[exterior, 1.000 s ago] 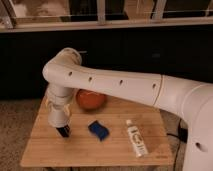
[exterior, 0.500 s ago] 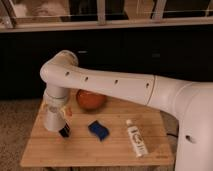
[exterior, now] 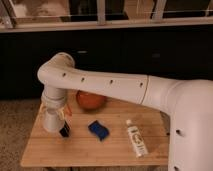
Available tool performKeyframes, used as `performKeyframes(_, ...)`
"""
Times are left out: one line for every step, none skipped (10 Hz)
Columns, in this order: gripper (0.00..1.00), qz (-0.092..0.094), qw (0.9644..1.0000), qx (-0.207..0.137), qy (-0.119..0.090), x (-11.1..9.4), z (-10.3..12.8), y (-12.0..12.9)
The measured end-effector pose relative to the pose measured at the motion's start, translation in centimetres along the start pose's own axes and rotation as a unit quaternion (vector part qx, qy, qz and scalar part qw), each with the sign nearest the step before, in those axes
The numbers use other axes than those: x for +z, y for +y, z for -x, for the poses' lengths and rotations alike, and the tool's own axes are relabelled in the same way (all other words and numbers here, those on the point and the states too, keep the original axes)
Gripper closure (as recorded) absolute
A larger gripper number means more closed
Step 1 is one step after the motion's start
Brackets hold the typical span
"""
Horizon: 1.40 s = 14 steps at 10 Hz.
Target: Place the ceramic cup over the eraser
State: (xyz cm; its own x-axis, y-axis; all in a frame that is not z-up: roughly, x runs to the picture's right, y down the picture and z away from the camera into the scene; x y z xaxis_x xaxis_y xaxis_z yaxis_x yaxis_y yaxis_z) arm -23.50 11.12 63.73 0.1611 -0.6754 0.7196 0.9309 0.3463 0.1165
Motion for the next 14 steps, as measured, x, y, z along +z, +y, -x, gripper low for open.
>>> performKeyframes(0.89,0.003,1.0000,0.000,0.002,0.3,-0.1,-0.1)
performKeyframes(0.89,0.007,1.0000,0.002,0.005,0.5,-0.2,0.0)
performKeyframes(0.89,0.013,0.9999,0.004,0.010,0.6,-0.5,0.2)
performKeyframes(0.89,0.018,0.9997,0.006,0.014,0.7,-0.7,0.3)
performKeyframes(0.89,0.025,0.9995,0.006,0.019,0.8,-0.8,0.4)
performKeyframes(0.89,0.032,0.9992,0.007,0.023,0.8,-0.9,0.5)
performKeyframes(0.89,0.037,0.9989,0.010,0.027,0.8,-1.1,0.7)
performKeyframes(0.89,0.040,0.9987,0.012,0.029,0.7,-1.2,0.9)
performKeyframes(0.89,0.043,0.9985,0.013,0.031,0.7,-1.2,0.9)
performKeyframes(0.89,0.049,0.9982,0.014,0.032,0.7,-1.2,1.0)
performKeyframes(0.89,0.054,0.9979,0.016,0.033,0.8,-1.2,1.2)
performKeyframes(0.89,0.058,0.9976,0.017,0.034,0.8,-1.2,1.3)
performKeyframes(0.89,0.062,0.9973,0.018,0.035,0.9,-1.3,1.4)
performKeyframes(0.88,0.065,0.9972,0.017,0.034,1.0,-1.2,1.5)
